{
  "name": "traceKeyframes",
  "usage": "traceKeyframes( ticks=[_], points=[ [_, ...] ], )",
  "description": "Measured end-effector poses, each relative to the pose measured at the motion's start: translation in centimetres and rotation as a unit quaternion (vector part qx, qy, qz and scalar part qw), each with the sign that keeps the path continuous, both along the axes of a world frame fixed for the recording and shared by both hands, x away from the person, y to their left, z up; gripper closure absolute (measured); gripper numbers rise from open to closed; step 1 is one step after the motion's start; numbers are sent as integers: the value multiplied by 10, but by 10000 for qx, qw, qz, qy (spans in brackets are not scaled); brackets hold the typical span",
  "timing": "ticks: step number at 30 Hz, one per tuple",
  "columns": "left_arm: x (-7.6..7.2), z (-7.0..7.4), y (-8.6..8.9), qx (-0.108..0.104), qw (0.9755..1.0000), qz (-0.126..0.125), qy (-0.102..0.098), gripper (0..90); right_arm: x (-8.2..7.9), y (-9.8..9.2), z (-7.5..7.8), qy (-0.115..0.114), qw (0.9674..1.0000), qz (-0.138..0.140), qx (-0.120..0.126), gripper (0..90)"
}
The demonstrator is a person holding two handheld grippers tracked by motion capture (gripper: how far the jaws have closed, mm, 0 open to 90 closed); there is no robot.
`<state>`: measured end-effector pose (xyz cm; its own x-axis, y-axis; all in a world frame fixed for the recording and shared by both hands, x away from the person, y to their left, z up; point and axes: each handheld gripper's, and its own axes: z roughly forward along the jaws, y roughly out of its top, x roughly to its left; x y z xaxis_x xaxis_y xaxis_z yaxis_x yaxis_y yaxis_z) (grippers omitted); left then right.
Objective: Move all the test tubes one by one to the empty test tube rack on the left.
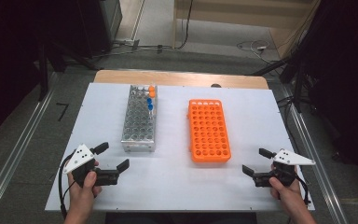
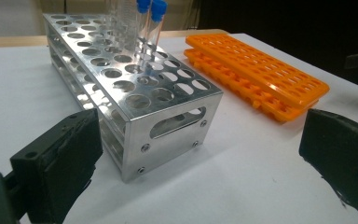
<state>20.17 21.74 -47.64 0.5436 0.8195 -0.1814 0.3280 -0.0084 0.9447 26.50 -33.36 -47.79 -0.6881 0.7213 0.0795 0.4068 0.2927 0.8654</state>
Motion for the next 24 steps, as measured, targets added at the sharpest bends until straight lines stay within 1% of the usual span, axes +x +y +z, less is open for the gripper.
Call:
traceKeyframes(
  ticks=[7, 11, 15, 18, 24],
  points=[
    [0, -1, 1, -1, 10000, -16, -26, 0, 1, -4, -2, 4, 10000, -5, 98, 1],
    [1, -2, 1, -16, 10000, 7, -32, 0, 1, -3, -3, -13, 10000, -25, 50, 1],
    [1, -2, 1, 12, 10000, 0, -27, 0, 0, -5, -3, -14, 10000, -36, 75, 1],
    [2, -3, 1, -9, 10000, 5, -16, 0, 0, -5, -4, 26, 9999, -75, 65, 1],
    [2, -3, 0, 51, 10000, 5, 1, 0, -1, -4, -3, -6, 9999, -35, 95, 1]
  ],
)
